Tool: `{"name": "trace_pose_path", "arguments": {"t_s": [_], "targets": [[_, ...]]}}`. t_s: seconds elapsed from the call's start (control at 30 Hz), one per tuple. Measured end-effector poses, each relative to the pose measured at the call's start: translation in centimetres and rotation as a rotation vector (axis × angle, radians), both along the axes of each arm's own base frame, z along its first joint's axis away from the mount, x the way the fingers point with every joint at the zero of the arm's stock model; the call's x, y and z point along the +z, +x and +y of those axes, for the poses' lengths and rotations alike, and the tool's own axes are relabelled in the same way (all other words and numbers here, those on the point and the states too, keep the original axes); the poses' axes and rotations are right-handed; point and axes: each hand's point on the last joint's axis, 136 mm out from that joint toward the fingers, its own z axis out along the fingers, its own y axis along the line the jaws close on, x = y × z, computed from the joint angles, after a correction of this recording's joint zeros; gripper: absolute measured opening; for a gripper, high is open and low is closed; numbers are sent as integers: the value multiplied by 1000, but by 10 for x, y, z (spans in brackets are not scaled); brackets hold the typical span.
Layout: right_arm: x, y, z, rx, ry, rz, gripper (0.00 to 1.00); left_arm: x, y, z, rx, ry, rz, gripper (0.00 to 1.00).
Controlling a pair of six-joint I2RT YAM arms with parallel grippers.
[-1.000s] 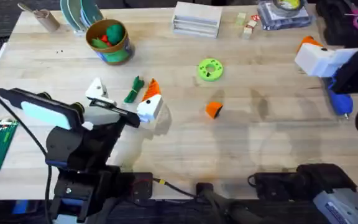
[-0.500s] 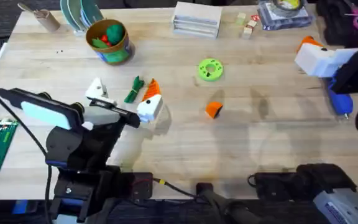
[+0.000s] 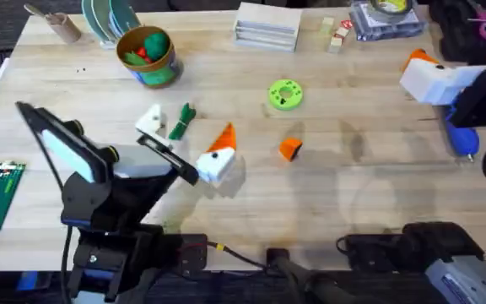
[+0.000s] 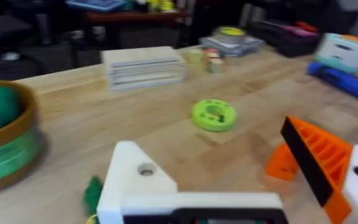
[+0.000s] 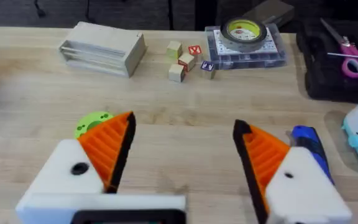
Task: Pick up the gripper from the table and insert it into the empty holder that is missing its gripper. Then pick up a screw, insert it into the mounting hole, and use the screwdriver to tighten it. Finally, clean up the table by picking up the vegetable and placing it into the bucket.
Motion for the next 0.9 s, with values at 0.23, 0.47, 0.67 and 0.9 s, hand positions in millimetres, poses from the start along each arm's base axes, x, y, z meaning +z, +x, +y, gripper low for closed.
{"name": "trace_pose_path", "arguments": {"t_s": [0.23,0.47,0.67,0.9], "targets": [[0,0,0,0,0,0,990,0,-29,-32,-254,-12,7,993],[0,0,0,0,0,0,991,0,-50,-48,-404,-21,15,993],[0,0,0,0,0,0,991,0,-56,-51,-443,-23,15,993],[-1,0,0,-4,9,3,991,-3,-62,-54,-480,-28,36,993]]}}
